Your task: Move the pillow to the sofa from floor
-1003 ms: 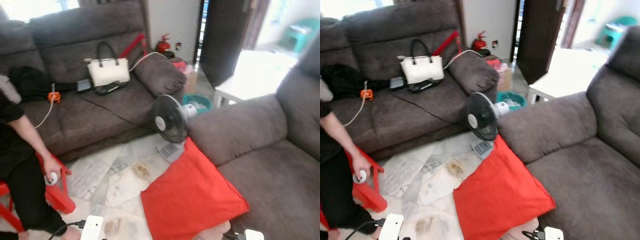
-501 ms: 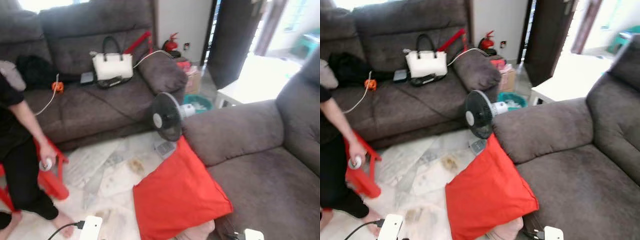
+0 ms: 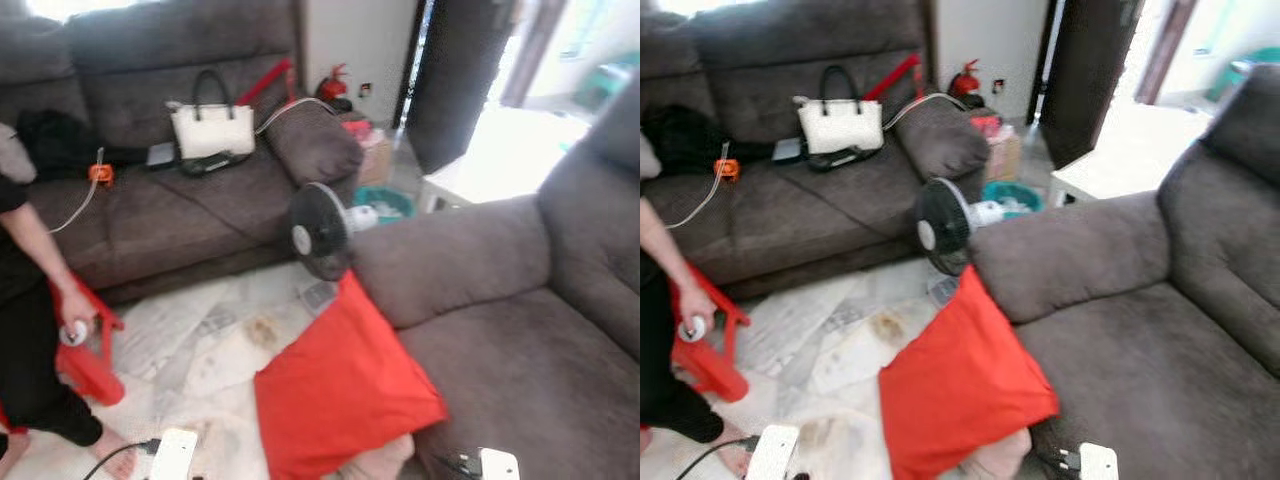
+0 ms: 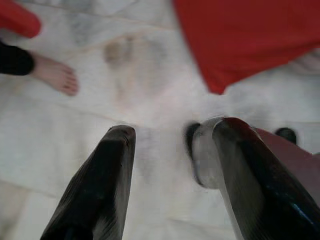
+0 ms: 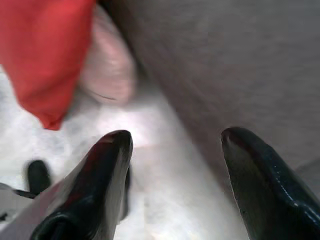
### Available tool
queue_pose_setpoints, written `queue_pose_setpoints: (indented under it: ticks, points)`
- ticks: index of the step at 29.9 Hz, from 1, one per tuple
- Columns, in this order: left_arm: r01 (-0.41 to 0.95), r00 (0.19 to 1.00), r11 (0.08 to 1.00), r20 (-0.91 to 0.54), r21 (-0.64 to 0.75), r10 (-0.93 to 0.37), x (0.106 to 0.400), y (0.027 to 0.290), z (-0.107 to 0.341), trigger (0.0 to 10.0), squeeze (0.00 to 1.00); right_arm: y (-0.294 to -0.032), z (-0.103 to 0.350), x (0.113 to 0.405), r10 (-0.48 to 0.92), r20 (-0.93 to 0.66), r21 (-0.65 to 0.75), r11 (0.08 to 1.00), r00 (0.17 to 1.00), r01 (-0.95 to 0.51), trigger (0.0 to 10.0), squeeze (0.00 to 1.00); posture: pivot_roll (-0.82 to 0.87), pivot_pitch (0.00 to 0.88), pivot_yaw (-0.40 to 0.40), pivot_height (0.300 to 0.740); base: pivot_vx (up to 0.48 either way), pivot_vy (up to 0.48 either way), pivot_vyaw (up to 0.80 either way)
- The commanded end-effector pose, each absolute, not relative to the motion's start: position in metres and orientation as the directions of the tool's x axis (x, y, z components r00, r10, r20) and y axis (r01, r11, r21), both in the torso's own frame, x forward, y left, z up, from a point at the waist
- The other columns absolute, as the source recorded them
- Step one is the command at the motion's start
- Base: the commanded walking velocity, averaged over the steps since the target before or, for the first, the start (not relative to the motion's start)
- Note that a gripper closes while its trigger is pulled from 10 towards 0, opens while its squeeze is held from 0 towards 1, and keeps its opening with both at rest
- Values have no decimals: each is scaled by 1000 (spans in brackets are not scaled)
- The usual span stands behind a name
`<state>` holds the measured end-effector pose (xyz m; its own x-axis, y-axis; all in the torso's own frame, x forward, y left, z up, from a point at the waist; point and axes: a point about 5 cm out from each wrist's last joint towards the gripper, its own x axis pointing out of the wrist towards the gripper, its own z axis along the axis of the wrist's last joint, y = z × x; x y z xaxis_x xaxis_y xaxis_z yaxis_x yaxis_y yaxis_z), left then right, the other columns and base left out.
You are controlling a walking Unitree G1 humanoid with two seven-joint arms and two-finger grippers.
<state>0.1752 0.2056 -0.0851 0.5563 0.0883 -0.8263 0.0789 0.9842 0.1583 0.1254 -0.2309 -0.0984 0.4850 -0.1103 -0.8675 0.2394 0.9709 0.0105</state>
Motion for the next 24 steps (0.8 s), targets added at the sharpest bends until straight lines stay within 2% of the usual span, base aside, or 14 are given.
queue_pose_setpoints:
  ticks: [1, 22, 24]
  points:
    - [75, 549, 980, -828, 183, 112, 173, 215, -85, 10000, 0, -226, -97, 134, -99, -858, 25, 972, 504, 233, 10000, 0, 83, 0, -34, 740, 0, 0, 0]
    - [53, 561, 986, -821, 161, 104, 173, 214, -84, 10000, 0, -225, -97, 135, -89, -858, 24, 977, 506, 212, 10000, 0, 84, 0, -35, 740, 0, 0, 0]
    - [54, 561, 985, -822, 161, 104, 173, 214, -84, 10000, 0, -226, -96, 135, -89, -856, 20, 979, 510, 204, 10000, 0, 84, 0, -35, 740, 0, 0, 544]
